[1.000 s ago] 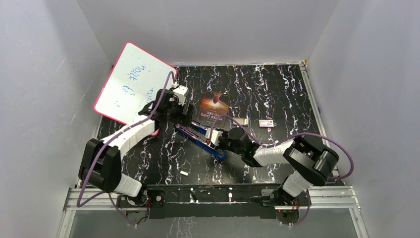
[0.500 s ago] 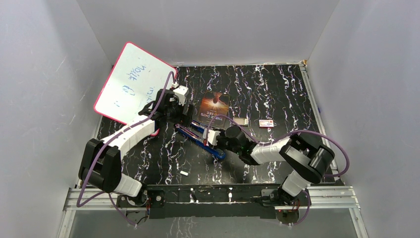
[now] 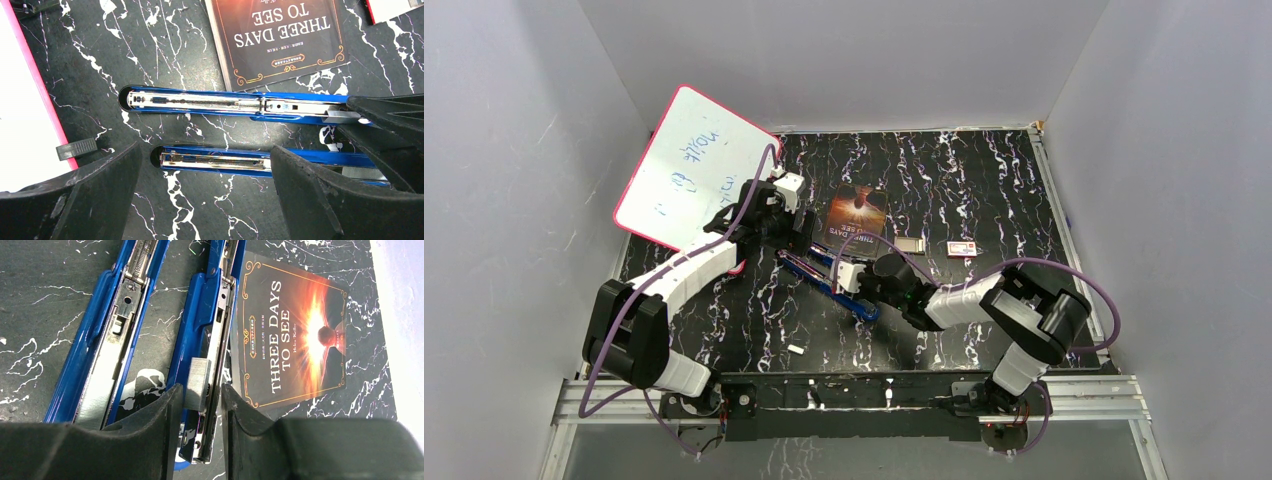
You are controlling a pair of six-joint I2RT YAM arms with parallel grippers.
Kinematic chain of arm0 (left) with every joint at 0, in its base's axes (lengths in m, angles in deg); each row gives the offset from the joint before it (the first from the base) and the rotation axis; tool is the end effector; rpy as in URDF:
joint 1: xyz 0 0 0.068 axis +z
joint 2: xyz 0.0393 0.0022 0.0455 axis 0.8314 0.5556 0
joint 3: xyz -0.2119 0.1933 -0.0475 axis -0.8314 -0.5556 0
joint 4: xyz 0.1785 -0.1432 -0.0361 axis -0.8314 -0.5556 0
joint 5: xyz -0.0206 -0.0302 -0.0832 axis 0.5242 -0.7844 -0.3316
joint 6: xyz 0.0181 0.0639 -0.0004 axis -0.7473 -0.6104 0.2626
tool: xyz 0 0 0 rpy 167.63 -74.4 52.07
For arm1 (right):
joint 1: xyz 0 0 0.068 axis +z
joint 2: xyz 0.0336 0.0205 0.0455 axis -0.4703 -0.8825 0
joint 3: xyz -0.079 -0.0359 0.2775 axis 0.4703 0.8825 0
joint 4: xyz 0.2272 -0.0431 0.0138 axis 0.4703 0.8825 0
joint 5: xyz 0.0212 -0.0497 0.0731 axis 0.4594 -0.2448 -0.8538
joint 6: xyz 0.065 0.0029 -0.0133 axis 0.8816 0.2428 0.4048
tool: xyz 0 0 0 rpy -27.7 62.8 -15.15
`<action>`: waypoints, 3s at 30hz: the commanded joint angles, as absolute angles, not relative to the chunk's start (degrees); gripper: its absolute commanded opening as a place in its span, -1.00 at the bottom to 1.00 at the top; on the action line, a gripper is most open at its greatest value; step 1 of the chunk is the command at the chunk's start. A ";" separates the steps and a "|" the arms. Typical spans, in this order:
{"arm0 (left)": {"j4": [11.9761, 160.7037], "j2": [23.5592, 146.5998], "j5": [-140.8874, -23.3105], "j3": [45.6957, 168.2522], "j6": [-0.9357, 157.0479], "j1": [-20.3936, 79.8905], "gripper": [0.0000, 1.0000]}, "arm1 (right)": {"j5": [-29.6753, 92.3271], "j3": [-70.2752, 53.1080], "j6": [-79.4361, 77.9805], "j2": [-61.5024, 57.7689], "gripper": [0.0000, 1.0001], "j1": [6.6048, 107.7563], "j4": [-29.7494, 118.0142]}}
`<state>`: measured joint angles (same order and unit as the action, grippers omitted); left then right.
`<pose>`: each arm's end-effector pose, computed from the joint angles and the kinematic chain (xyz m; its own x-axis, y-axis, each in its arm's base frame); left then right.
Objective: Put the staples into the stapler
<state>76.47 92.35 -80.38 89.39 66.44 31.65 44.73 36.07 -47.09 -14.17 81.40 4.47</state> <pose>0.2725 -0.1313 0.2724 -0.5322 0.2443 -0.8106 0.4978 0.8648 -0.0662 0.1860 0.2412 0.1845 0.2908 -0.6704 -0.6827 -0.7237 0.3126 -0.6152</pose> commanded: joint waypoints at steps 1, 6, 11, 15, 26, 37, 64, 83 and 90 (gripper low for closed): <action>76.07 89.83 -80.08 89.40 65.86 31.37 0.96 | 45.76 33.92 -48.14 -14.60 -0.19 81.89 2.90; 76.06 89.70 -79.91 89.38 65.79 31.29 0.96 | 46.02 33.74 -48.32 -15.06 -0.29 82.04 3.28; 76.06 89.81 -79.90 89.43 65.77 31.29 0.96 | 46.17 33.59 -48.28 -14.92 -0.48 82.06 3.33; 76.06 89.89 -79.86 89.38 65.77 31.20 0.96 | 46.11 33.63 -47.85 -14.47 -0.60 82.05 3.51; 76.06 89.88 -79.79 89.38 65.75 31.19 0.96 | 43.62 33.97 -44.65 -8.80 -0.70 82.33 4.78; 76.06 89.92 -80.07 89.43 65.77 31.15 0.96 | 42.99 35.06 -40.82 -6.33 -0.72 82.50 5.43; 76.01 89.68 -78.28 89.67 66.48 31.18 0.96 | 42.73 32.94 -15.83 -19.15 -0.71 98.84 -16.23; 76.06 89.87 -78.23 89.65 66.39 31.11 0.96 | 34.93 33.37 -11.30 -26.96 -0.31 100.12 -18.51; 76.06 90.01 -78.23 89.65 66.31 31.11 0.97 | 35.44 34.71 -13.35 -26.44 -0.14 100.08 -18.52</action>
